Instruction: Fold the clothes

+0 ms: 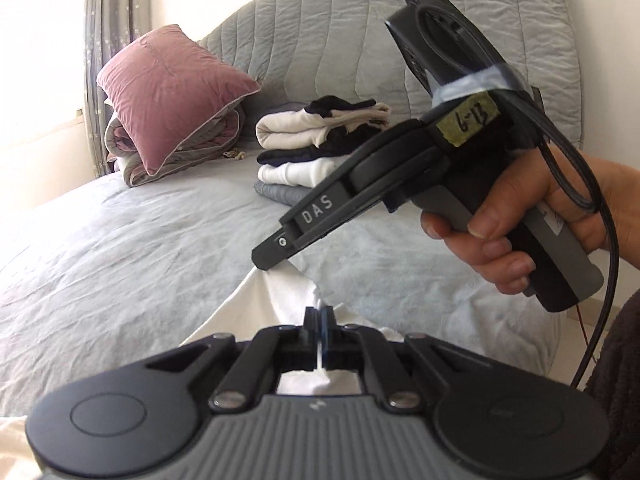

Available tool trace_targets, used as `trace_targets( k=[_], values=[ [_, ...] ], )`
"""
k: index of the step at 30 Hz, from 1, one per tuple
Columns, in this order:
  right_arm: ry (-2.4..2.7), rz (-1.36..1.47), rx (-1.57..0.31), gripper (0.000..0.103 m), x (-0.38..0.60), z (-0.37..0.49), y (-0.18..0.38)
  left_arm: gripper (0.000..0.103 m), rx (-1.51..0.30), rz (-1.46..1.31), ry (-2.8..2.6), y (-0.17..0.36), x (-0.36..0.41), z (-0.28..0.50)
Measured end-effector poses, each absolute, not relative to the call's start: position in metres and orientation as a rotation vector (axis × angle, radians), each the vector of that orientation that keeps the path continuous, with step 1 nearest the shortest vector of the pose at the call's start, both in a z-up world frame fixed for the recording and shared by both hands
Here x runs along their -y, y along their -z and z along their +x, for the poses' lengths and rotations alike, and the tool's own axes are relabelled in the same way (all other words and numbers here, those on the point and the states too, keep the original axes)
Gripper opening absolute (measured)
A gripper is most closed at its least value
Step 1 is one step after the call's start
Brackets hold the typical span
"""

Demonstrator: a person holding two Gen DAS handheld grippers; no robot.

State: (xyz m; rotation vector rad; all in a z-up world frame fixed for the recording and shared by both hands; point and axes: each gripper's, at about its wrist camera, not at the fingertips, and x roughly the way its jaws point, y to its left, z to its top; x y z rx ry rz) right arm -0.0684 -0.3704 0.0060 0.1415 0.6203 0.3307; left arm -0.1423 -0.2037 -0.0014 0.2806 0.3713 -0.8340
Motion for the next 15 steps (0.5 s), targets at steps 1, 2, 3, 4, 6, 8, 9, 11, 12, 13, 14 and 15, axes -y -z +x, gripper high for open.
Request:
trace_targets(
  k=[1,2,3,4,6,8,9,11,12,13,14,15],
  values=[
    [-0.332,0.141,-0.612,0.004,0.372,-0.072,-0.009,0.001,-0.365,0.275,0.846,-0.003,0.201,-0.146],
    [-0.337,0.14,-0.604,0.004,0.373,-0.077,-0.013,0.001,-0.362,0.272,0.86,-0.007,0.199,-0.149],
    [-0.338,0.137,-0.608,0.004,0.374,-0.081,-0.015,0.001,-0.364,0.269,0.876,-0.011,0.198,-0.152],
    [-0.34,0.134,-0.612,0.004,0.375,-0.085,-0.016,0.001,-0.372,0.27,0.893,-0.012,0.199,-0.155],
    [-0.338,0.114,-0.636,0.004,0.375,-0.093,-0.014,0.001,-0.391,0.274,0.926,-0.013,0.201,-0.16],
    [-0.332,0.089,-0.66,0.004,0.374,-0.101,-0.01,0.001,-0.409,0.29,0.958,-0.009,0.207,-0.165],
    [-0.33,0.078,-0.672,0.004,0.373,-0.104,-0.007,0.001,-0.416,0.302,0.968,-0.006,0.211,-0.168],
    [-0.315,0.058,-0.695,0.004,0.372,-0.108,0.0,0.001,-0.432,0.325,0.982,0.002,0.22,-0.17],
    [-0.306,0.047,-0.713,0.004,0.372,-0.107,0.004,0.001,-0.444,0.334,0.985,0.006,0.224,-0.171],
    [-0.297,0.036,-0.73,0.004,0.371,-0.107,0.009,0.001,-0.455,0.344,0.989,0.01,0.228,-0.171],
    [-0.283,0.023,-0.754,0.004,0.372,-0.106,0.014,0.001,-0.471,0.352,0.991,0.015,0.232,-0.171],
    [-0.27,0.013,-0.783,0.004,0.372,-0.104,0.019,0.001,-0.488,0.358,0.991,0.02,0.235,-0.17]
  ],
)
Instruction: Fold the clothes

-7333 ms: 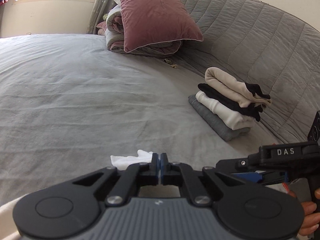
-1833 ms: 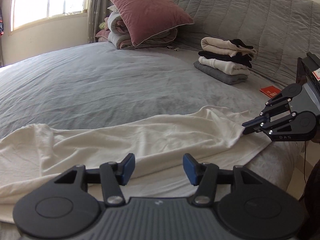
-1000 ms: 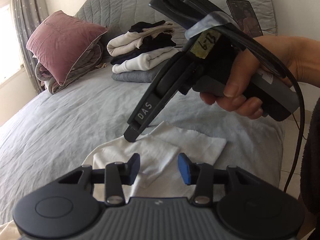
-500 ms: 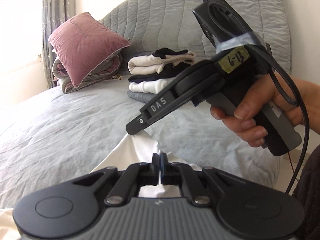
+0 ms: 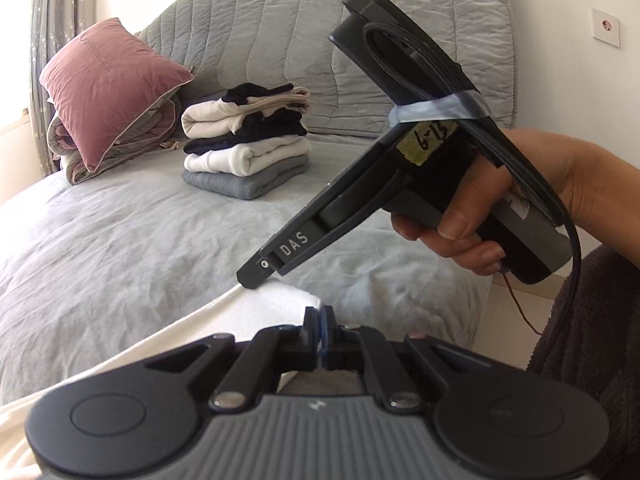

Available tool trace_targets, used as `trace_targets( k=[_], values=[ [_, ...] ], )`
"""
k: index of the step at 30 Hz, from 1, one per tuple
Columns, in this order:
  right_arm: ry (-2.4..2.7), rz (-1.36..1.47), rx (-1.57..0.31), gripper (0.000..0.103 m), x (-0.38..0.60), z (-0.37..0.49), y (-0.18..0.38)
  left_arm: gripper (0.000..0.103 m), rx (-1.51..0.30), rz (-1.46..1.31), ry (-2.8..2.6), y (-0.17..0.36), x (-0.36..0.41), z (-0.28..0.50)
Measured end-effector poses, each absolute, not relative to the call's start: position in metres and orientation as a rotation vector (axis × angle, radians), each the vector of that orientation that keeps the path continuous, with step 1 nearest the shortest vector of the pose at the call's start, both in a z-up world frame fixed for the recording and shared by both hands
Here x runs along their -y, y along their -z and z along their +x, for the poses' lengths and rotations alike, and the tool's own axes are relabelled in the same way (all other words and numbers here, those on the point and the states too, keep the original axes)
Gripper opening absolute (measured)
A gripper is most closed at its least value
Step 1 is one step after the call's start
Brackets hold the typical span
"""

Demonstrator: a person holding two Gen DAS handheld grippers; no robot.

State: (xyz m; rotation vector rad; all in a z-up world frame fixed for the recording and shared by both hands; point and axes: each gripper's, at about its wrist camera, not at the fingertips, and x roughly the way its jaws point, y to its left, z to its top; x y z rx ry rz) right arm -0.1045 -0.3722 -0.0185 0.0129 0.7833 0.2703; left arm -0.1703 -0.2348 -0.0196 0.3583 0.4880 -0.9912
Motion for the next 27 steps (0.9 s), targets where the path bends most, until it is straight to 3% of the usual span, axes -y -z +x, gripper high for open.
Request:
trace_targets(
  k=[7,9,11,15,21,25,27],
  values=[
    [-0.28,-0.023,-0.859,0.008,0.371,-0.1,0.029,0.005,-0.576,0.346,1.011,0.038,0.235,-0.163],
    [-0.28,-0.024,-0.85,0.014,0.37,-0.1,0.025,0.02,-0.586,0.316,1.014,0.034,0.228,-0.16],
    [-0.283,-0.028,-0.834,0.014,0.368,-0.098,0.021,0.03,-0.58,0.291,1.008,0.029,0.22,-0.157],
    [-0.3,-0.007,-0.812,0.016,0.362,-0.092,0.015,0.038,-0.553,0.293,0.97,0.017,0.197,-0.151],
    [-0.371,0.017,-0.796,0.017,0.34,-0.078,0.008,0.041,-0.553,0.307,0.862,0.007,0.149,-0.131],
    [-0.412,0.017,-0.807,0.029,0.319,-0.067,0.01,0.042,-0.558,0.32,0.772,0.002,0.118,-0.114],
    [-0.431,0.01,-0.812,0.029,0.309,-0.062,0.011,0.043,-0.556,0.333,0.73,0.0,0.1,-0.107]
  ],
)
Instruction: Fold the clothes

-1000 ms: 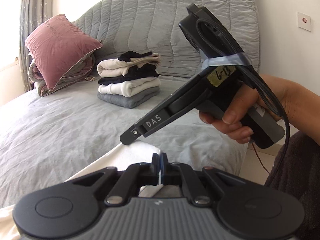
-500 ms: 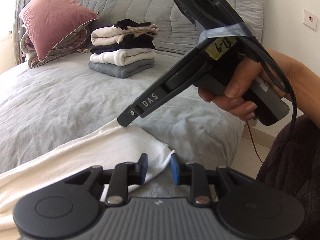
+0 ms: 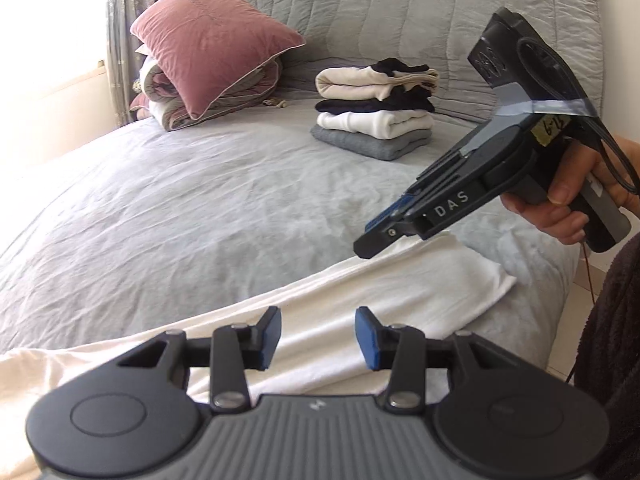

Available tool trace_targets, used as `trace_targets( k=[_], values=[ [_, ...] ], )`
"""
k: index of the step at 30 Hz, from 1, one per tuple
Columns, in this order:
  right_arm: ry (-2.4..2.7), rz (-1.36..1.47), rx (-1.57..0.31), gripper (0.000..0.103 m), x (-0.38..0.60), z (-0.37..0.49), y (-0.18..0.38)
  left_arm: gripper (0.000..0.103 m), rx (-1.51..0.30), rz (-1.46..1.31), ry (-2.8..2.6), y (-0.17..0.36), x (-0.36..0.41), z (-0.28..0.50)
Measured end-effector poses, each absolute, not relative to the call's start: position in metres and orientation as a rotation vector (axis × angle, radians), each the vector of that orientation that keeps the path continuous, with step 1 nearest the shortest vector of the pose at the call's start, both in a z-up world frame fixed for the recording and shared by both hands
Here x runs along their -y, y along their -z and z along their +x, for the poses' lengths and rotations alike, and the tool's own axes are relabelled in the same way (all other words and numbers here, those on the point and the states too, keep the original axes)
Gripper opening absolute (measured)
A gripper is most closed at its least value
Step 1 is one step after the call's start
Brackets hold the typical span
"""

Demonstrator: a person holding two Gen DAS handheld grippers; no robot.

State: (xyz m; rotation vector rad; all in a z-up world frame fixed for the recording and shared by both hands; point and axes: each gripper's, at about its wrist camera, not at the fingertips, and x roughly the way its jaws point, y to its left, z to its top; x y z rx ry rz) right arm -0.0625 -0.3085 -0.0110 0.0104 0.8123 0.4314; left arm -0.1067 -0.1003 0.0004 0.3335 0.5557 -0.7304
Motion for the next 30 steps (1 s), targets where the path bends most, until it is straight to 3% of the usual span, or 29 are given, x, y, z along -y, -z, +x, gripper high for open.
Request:
trace_targets(
  k=[13,24,28,29,30],
  values=[
    [-0.676,-0.089,-0.802,0.029,0.218,-0.055,0.013,0.047,-0.575,0.308,0.514,0.009,-0.013,-0.084],
    [-0.782,-0.218,-0.804,0.029,0.153,-0.05,0.034,0.06,-0.601,0.411,0.433,0.031,-0.064,-0.067],
    [-0.779,-0.244,-0.787,0.029,0.144,-0.044,0.038,0.061,-0.628,0.371,0.433,0.034,-0.072,-0.06],
    [-0.78,-0.239,-0.78,0.027,0.143,-0.043,0.037,0.059,-0.632,0.367,0.433,0.034,-0.072,-0.059],
    [-0.781,-0.235,-0.773,0.014,0.143,-0.042,0.036,0.056,-0.634,0.363,0.434,0.034,-0.071,-0.059]
  ],
)
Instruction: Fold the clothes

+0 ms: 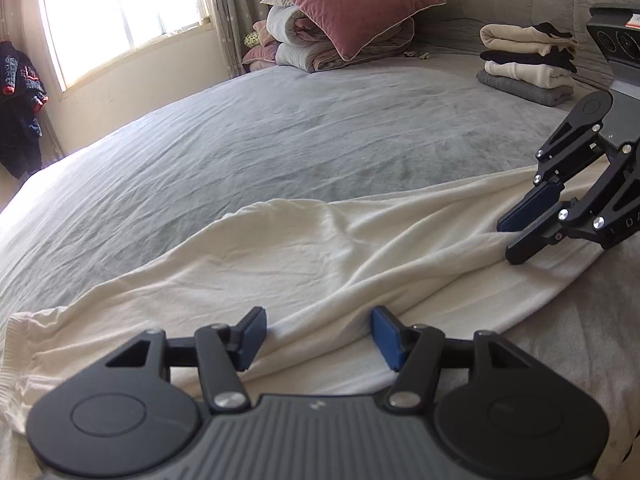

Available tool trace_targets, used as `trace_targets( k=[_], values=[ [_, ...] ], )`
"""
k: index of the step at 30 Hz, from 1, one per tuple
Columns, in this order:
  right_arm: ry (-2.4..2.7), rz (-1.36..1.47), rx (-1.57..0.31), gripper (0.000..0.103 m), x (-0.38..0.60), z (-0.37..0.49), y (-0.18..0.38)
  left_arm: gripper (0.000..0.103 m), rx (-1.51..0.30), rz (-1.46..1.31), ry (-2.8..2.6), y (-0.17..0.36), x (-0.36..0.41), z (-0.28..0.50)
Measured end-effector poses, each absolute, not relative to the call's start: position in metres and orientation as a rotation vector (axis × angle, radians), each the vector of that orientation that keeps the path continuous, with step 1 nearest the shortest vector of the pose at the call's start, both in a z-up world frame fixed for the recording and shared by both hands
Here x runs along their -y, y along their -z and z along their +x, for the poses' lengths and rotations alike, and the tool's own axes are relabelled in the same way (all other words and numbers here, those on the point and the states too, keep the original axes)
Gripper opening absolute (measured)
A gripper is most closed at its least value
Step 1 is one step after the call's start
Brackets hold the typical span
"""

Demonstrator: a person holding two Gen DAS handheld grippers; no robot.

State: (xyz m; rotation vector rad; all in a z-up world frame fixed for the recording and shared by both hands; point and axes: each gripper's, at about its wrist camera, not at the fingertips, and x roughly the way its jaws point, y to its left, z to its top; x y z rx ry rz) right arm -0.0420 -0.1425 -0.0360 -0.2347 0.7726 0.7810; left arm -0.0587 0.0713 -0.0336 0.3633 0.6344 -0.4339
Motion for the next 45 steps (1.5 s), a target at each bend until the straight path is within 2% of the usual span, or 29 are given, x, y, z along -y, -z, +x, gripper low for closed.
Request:
trace_targets(
  k=[1,12,15,21,24,33,35,37,40,45],
  values=[
    [-0.788,-0.228,-0.772,0.004,0.143,-0.041,0.034,0.055,-0.633,0.365,0.43,0.034,-0.071,-0.059],
    [-0.849,0.015,-0.749,0.001,0.168,-0.036,0.005,0.061,-0.591,0.428,0.403,0.033,-0.063,-0.067],
    [-0.836,-0.045,-0.717,0.016,0.16,-0.043,0.003,0.061,-0.593,0.395,0.408,0.029,-0.064,-0.065],
    [-0.903,-0.156,-0.724,0.018,0.13,-0.051,0.014,0.06,-0.585,0.312,0.466,0.019,-0.069,-0.069],
    [-0.891,-0.201,-0.728,0.031,0.121,-0.047,0.021,0.06,-0.587,0.309,0.495,0.02,-0.07,-0.072],
    [-0.838,-0.25,-0.744,0.032,0.108,-0.028,0.037,0.06,-0.615,0.33,0.499,0.032,-0.069,-0.068],
    [-0.83,-0.252,-0.743,0.027,0.108,-0.025,0.039,0.06,-0.611,0.328,0.499,0.031,-0.07,-0.068],
    [-0.831,-0.23,-0.749,0.014,0.112,-0.022,0.037,0.06,-0.611,0.325,0.494,0.03,-0.071,-0.067],
    [-0.834,-0.188,-0.763,0.006,0.12,-0.02,0.034,0.06,-0.611,0.325,0.486,0.03,-0.072,-0.067],
    [-0.848,-0.14,-0.765,0.004,0.126,-0.021,0.028,0.06,-0.606,0.333,0.479,0.029,-0.073,-0.069]
  ],
)
